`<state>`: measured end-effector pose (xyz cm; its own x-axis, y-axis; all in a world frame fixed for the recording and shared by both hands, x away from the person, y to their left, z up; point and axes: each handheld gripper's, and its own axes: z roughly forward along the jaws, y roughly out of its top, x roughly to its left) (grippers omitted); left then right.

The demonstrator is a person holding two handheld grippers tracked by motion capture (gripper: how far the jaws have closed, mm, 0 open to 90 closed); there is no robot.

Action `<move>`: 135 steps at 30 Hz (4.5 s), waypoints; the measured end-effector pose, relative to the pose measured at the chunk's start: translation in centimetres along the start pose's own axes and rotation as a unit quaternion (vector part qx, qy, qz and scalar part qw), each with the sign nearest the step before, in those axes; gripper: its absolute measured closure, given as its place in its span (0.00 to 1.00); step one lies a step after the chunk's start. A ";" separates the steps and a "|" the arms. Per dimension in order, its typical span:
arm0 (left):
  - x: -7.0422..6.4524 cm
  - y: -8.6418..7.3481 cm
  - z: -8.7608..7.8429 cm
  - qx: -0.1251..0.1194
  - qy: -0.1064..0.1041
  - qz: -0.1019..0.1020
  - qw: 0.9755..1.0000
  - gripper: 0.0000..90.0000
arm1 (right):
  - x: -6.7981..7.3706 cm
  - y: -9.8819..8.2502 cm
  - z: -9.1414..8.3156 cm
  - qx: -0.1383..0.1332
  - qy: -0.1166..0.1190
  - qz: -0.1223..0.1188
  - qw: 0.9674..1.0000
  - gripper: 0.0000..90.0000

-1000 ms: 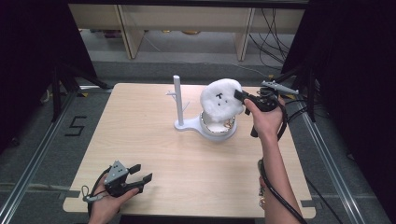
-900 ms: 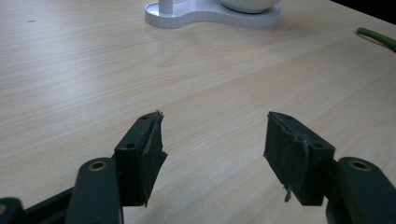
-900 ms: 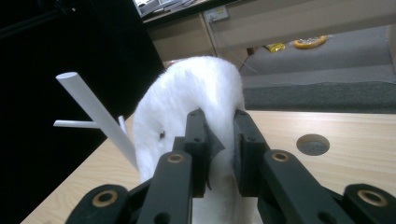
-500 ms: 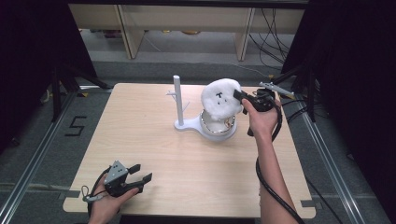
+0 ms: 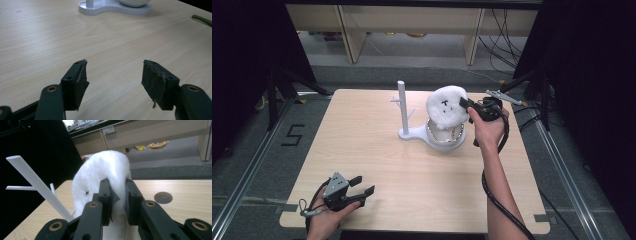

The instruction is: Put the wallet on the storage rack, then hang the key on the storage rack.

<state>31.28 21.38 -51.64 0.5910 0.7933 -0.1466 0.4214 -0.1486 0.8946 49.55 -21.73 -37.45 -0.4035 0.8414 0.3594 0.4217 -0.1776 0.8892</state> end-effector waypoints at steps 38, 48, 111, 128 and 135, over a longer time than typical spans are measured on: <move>0.2 0.1 -0.2 0.002 0.006 0.001 1.000 0.40 | -1.5 -3.2 1.3 0.032 -0.032 -0.035 0.998 0.87; 0.3 0.1 -0.1 -0.002 0.000 0.002 1.000 0.40 | -1.3 -3.8 1.5 0.055 -0.058 -0.092 0.993 0.87; 0.4 0.6 -0.3 -0.009 0.012 0.002 1.000 0.40 | -4.0 -4.3 -5.9 0.164 -0.106 -0.026 0.980 0.62; -0.1 1.6 -0.3 -0.009 0.007 0.019 1.000 0.39 | -4.6 -7.6 -9.6 0.389 -0.137 0.030 0.910 0.68; -0.1 1.5 -0.5 -0.010 0.007 0.020 1.000 0.39 | -5.0 -8.8 -10.7 0.447 -0.159 0.051 0.879 0.69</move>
<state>31.51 21.36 -50.01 0.5981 0.7945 -0.1048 0.3831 -0.1686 0.9082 39.17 -29.80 -44.08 -0.1390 0.9697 0.2011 0.9695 0.0919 0.2271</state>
